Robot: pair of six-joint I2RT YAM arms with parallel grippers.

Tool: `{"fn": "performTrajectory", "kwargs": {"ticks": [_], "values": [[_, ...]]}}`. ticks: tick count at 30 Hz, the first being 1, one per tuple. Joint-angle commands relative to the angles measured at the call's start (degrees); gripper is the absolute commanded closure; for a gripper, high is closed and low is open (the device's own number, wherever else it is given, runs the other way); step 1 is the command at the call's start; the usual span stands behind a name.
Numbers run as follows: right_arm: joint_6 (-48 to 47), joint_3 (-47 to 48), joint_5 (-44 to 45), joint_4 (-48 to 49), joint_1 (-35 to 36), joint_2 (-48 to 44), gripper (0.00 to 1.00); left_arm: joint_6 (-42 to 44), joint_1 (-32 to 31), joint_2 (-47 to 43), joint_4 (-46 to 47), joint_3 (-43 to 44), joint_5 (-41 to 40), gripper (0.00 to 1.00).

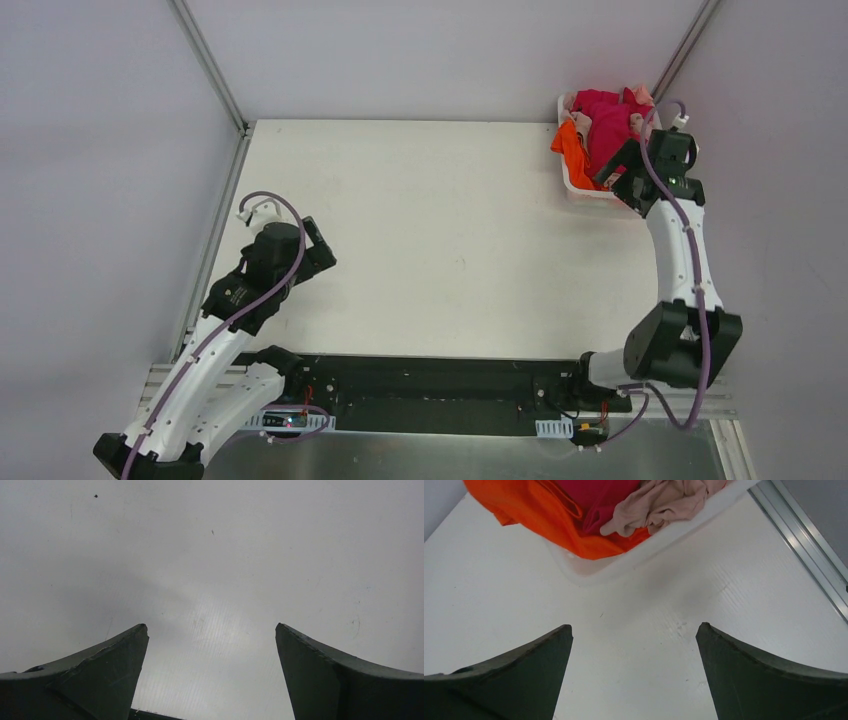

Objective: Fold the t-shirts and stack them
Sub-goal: Grab crumpled tshirt from bin with the right arm

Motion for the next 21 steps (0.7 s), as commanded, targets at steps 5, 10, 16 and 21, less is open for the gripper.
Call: {"fn": "performTrajectory", "kwargs": {"ticks": [5,10,16,21], "values": [[-6.9,18.82,-0.74,1.71,-1.04,19.7,0.01,4.77,-0.23,-0.99,7.13,-1.19,2.01,0.0],[-8.54,24.67,0.35,5.11,-1.09,27.61,0.01,6.1,-0.23,-1.36,9.86,-2.46,2.23,0.0],[-8.11,30.86,0.41,8.33,-1.1,35.36,0.04,6.69,-0.29,-1.37,10.83,-2.83,0.87,0.0],[-7.61,35.2,-0.44,9.31,-1.09,40.47,0.15,6.81,-0.24,-1.0,11.09,-3.23,0.49,0.0]]}}
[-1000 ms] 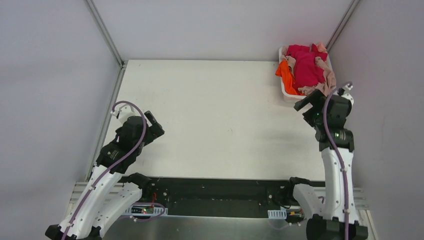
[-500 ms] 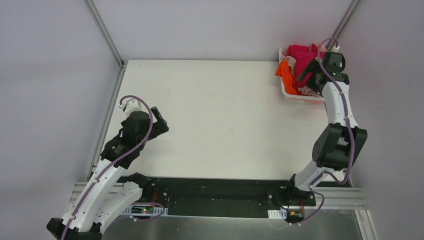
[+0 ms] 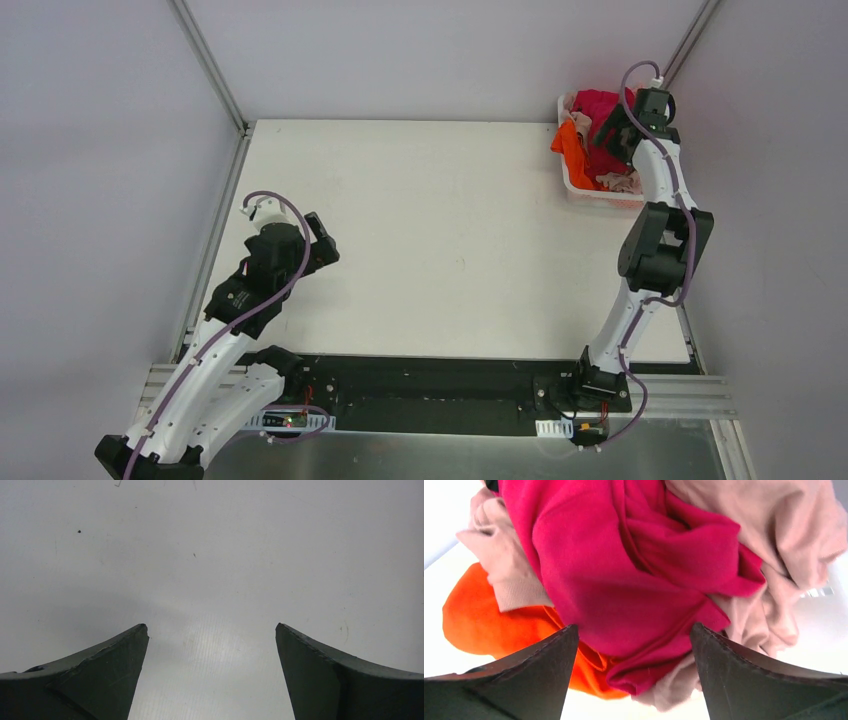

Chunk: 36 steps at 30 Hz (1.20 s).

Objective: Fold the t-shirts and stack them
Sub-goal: Grab crumpled tshirt from bin with the right arm

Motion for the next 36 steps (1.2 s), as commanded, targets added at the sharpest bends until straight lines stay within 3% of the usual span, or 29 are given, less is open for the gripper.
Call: {"fn": "performTrajectory", "kwargs": {"ticks": [1,4,9,11,19,30,36], "values": [[-0.14,5.72,-0.48,2.6,-0.18,3.14,0.18,1.07,-0.23,-0.05,1.93,-0.59,-1.01,0.0],[0.19,6.63,-0.27,2.61,-0.18,4.59,0.34,1.06,-0.22,0.01,1.93,-0.7,-1.63,0.0],[0.49,7.31,0.62,3.07,-0.18,4.6,0.77,1.28,-0.23,-0.33,1.93,-0.73,-1.34,0.0],[0.3,8.1,1.13,3.17,-0.12,4.12,1.0,1.24,-0.23,-0.53,1.93,-0.75,-1.31,0.0],[-1.05,9.75,2.46,5.07,-0.18,-1.37,1.0,1.26,-0.23,-0.97,1.93,-0.76,-1.54,0.0],[-4.92,-0.53,9.69,30.63,3.17,-20.11,1.0,1.42,-0.25,-3.62,1.93,-0.25,-1.24,0.0],[-11.68,3.9,13.1,36.09,7.38,-25.99,1.0,1.46,-0.24,-5.05,1.89,0.3,-0.87,0.0]]}}
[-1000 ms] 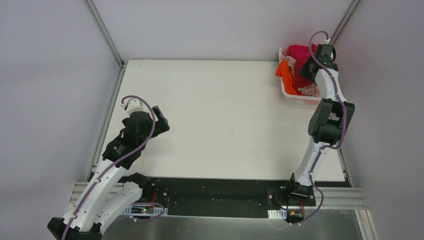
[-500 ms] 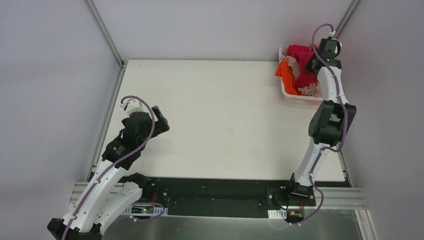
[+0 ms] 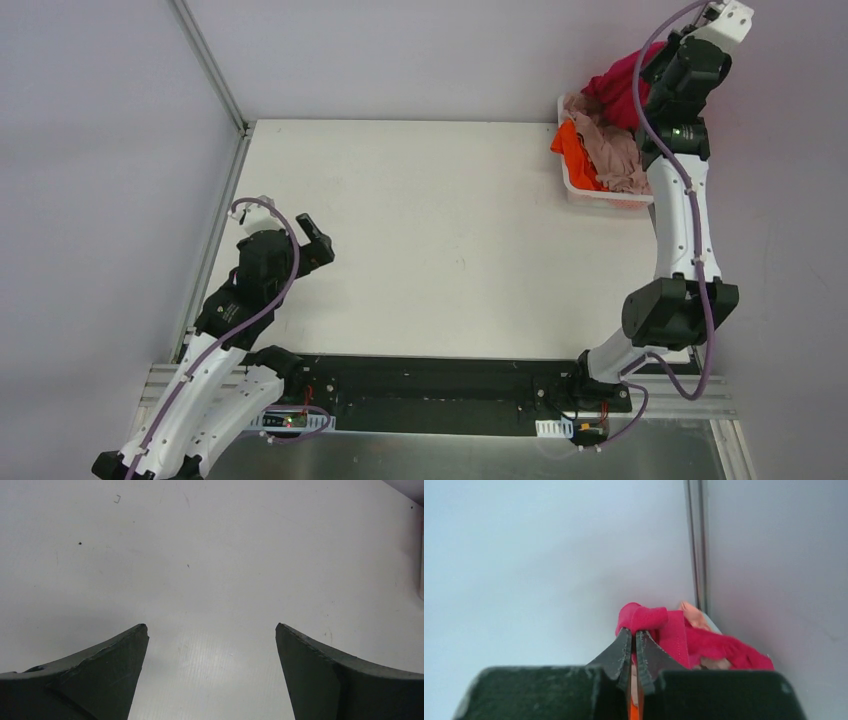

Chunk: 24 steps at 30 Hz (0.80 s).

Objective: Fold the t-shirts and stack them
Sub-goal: Grab crumpled tshirt from bin with the right arm, then move the tshirt to the center of the board

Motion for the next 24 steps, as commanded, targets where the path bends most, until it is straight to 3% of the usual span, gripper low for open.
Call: {"fn": "performTrajectory", "kwargs": {"ticks": [1,9,11,19,24], "values": [[-5.61,5.25,2.65,11.19,2.94,-6.27,1.0,1.2,-0.23,-1.03,1.47,0.59,-0.29,0.0],[-2.75,15.99,-4.31,5.44,8.25,-8.56,1.0,0.69,-0.23,-1.52,1.47,1.31,1.75,0.0],[-2.54,22.47,-4.36,1.19,10.49,-6.7,1.0,0.74,-0.23,-2.07,1.43,1.39,2.18,0.0],[-0.27,30.88,-12.53,-1.71,28.47,-8.72,1.0,0.75,-0.23,-2.93,1.43,1.28,2.56,0.0],[5.51,30.93,-18.21,-2.15,35.12,-8.57,1.0,0.13,-0.24,-3.1,1.39,1.25,4.07,0.0]]}}
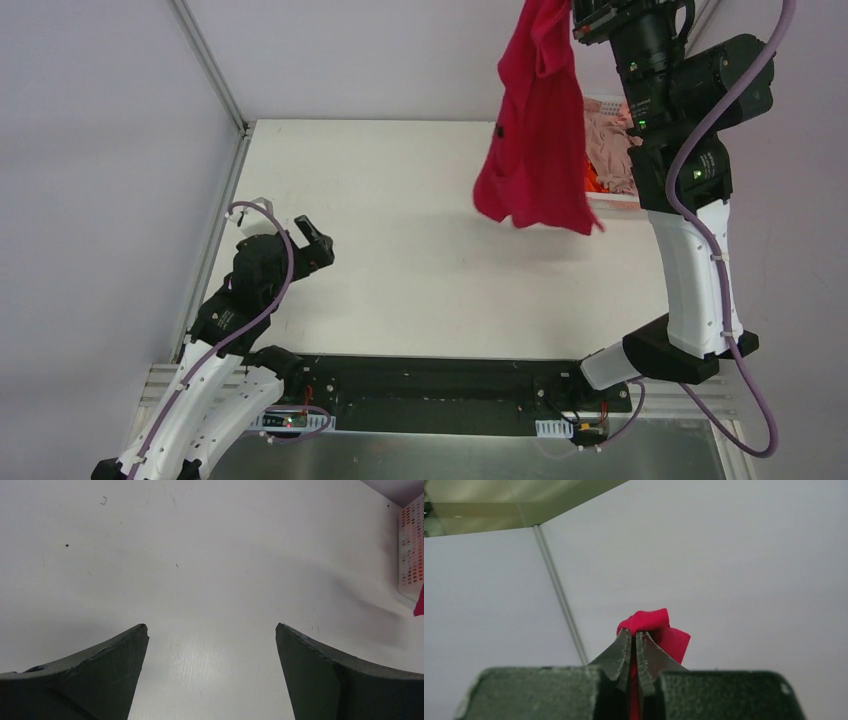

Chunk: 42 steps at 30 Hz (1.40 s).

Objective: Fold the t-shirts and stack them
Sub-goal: Move the tshirt to the center of the board

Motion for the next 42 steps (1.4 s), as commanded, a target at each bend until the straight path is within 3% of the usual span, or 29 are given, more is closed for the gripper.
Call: {"fn": "performTrajectory", "kwargs": {"ticks": [1,7,12,17,21,25,30,36,38,40,42], "values": [[5.72,2.17,-6.74,1.96,4.3,-0.68,1.0,0.2,-0.23,-0.61,1.39,1.2,2.02,0.0],[0.63,-3.87,-1.08,3.55,10.66,0.27,1.0,-0.99,-0.23,-2.04,1.26,0.42,3.38,0.0],[0.15,-11.59,-0.09,7.25,10.96,-1.86,1.0,-2.03,-0.23,-3.53,0.94,-0.51,3.45,0.0],[-0.54,-21.94,1.39,2.97,10.98,-5.82,1.0,-2.83,-0.27,-2.67,0.75,-1.62,3.38,0.0],[1.92,-39.46,9.05,-2.46,10.85,-11.16,1.0,-3.98,-0.23,0.25,0.77,-2.56,2.8,0.0],[7.89,-60.35,20.34,0.25,8.76,-14.95,1.0,-4.57,-0.23,5.15,0.73,-2.9,3.1,0.0],[15.96,-74.42,28.65,0.27,0.83,-8.67,1.0,-5.04,-0.23,13.36,1.31,-2.56,6.56,0.0],[22.98,-76.3,37.78,-6.39,-4.35,2.3,1.0,-5.59,-0.28,25.07,6.67,-3.27,13.77,0.0],[28.32,-73.43,42.49,-12.9,-4.55,5.89,0.79,-5.93,-0.3,29.59,10.42,-3.57,16.75,0.01],[29.97,-69.47,44.78,-19.16,-4.49,8.32,0.35,-5.84,-0.29,34.0,12.88,-2.89,19.08,0.07],[32.92,-66.3,48.64,-26.03,-4.22,9.0,0.06,-5.64,-0.32,38.42,13.8,-1.64,21.62,0.12]]}}
